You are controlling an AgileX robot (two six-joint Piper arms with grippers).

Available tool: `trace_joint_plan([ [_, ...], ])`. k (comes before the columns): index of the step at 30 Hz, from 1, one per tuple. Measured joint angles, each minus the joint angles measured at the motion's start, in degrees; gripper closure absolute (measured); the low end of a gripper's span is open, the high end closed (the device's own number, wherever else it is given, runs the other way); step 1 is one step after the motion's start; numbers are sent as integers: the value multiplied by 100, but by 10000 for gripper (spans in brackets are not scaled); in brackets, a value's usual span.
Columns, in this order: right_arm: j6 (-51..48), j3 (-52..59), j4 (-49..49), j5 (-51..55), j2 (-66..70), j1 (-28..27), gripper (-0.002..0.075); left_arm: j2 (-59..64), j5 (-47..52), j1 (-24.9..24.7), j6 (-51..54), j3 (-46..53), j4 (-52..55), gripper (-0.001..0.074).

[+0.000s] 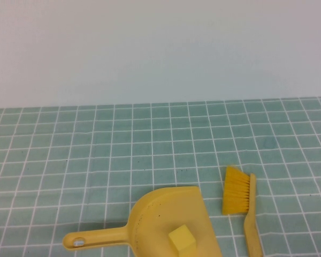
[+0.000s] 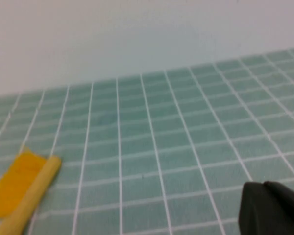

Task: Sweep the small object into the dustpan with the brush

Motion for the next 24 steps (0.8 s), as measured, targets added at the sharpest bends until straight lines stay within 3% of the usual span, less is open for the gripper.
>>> trace_joint_plan([
  [5,-1267,0,495,658,0,0,727,0,0,0,0,0,0,735],
  [24,-1450,0,540,693,0,0,727,0,0,0,0,0,0,735],
])
